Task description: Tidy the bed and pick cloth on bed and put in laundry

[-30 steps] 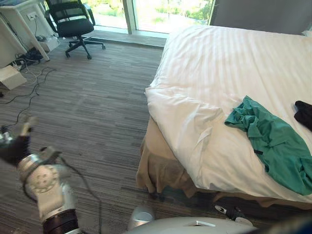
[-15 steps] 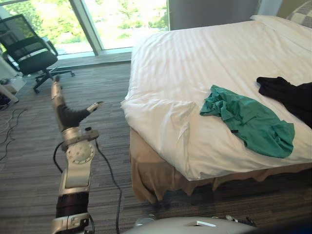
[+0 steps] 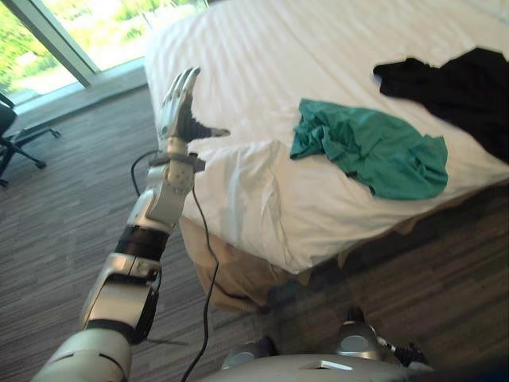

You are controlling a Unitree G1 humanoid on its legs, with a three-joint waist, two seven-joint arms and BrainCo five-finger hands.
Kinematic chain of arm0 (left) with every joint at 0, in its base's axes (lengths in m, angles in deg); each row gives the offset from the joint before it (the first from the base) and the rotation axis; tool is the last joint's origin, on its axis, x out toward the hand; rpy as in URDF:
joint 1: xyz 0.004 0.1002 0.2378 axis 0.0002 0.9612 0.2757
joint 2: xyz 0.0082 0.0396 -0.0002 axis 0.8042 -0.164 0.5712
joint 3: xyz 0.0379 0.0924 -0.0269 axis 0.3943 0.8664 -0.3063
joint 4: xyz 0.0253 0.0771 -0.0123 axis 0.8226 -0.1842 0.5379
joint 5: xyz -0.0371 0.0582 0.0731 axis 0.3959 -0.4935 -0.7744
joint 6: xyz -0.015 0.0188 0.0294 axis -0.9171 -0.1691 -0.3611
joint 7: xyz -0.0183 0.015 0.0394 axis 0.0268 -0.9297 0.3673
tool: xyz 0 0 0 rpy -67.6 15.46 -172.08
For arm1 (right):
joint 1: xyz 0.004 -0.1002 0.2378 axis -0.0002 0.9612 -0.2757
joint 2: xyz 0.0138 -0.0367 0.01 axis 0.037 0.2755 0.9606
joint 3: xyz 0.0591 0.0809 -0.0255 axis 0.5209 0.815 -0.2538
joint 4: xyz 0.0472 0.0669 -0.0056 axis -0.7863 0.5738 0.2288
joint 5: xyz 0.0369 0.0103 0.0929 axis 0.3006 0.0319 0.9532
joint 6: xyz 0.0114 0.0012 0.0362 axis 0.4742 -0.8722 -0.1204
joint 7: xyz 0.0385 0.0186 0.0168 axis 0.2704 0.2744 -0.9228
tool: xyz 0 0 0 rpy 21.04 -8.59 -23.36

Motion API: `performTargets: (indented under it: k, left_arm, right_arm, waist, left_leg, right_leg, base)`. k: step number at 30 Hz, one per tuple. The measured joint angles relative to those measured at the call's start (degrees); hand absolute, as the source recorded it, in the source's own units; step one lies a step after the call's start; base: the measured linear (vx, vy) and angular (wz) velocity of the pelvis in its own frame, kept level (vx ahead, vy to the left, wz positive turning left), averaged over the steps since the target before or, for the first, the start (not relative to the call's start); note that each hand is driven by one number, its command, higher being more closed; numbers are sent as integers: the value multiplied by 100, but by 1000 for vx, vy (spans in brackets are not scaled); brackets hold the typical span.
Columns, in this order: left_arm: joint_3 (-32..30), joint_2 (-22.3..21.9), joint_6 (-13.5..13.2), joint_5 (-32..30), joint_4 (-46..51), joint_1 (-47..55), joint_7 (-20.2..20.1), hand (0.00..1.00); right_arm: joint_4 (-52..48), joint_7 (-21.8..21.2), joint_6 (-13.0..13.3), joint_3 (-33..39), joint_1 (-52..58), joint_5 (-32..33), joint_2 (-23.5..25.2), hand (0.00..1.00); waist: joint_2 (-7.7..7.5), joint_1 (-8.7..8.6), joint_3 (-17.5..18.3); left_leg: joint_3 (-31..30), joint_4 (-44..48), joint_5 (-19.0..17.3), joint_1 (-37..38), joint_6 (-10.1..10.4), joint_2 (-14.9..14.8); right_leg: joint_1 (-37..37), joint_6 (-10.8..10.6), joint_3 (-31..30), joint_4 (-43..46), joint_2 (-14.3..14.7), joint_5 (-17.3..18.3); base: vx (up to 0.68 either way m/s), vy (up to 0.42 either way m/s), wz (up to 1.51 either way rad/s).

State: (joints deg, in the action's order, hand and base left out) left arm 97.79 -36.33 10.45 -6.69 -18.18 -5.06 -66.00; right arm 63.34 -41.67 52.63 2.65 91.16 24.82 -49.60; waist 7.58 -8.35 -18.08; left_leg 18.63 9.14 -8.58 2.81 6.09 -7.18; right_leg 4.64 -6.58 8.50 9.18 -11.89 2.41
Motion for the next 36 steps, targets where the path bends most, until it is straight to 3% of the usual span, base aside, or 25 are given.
performTargets:
  k: [6, 12, 18, 22, 23, 26, 36]
  left_arm:
    - [291, 16, 138, -118, -401, -509, -256, 0]
    - [327, 17, 264, -315, -854, -953, -420, 0]
    - [245, 16, 398, -311, -1291, -1124, -442, 0]
    - [76, 13, 502, -313, -1569, -1180, -662, 0]
    - [29, 14, 504, -313, -1652, -1189, -675, 100]
    - [-29, 14, 505, -319, -2141, -1293, -823, 100]
    - [-434, 191, 323, -303, -2621, -1083, -1046, 100]
  right_arm:
    - [-272, 52, 86, -115, -191, 238, 188, 0]
    - [-517, 187, 92, -112, -500, 425, 322, 0]
    - [-778, 192, 113, -181, -509, 508, 380, 0]
    - [-955, 188, 107, -336, -410, 605, 346, 0]
    - [-958, 185, 105, -348, -410, 634, 340, 0]
    - [-959, 178, 83, -420, -415, 642, 279, 0]
    - [-1125, 67, 57, -792, -567, 747, 132, 0]
  waist:
    - [-145, -40, -380]
    - [-155, -22, -797]
    - [-213, 53, -888]
    - [-222, 186, -894]
    - [-230, 210, -899]
    - [-260, 309, -918]
    - [-316, 384, -934]
  left_leg:
    - [265, 407, -115, -691, 15, -199]
    - [316, 815, -175, -1206, 29, -374]
    - [440, 1266, -398, -1530, 37, -589]
    - [431, 1499, -509, -1714, 34, -697]
    - [432, 1507, -510, -1724, 34, -700]
    - [419, 1560, -509, -1782, 34, -723]
    - [476, 1709, -562, -1625, 40, -861]
  right_leg:
    - [851, 92, -295, 283, 151, -75]
    - [1383, 124, -364, 596, 192, -55]
    - [1695, 140, -465, 791, 265, -44]
    - [1833, 188, -431, 950, 285, 14]
    - [1852, 192, -427, 977, 282, 19]
    - [1900, 208, -362, 1070, 256, 52]
    - [1738, 267, -200, 1299, 236, 189]
  base:
    - [-84, -33, -22]
    - [-52, -26, -6]
    - [-22, 8, -13]
    - [-12, 1, 0]
    - [-16, -9, 9]
    - [-11, -16, 8]
    - [-3, -8, 3]
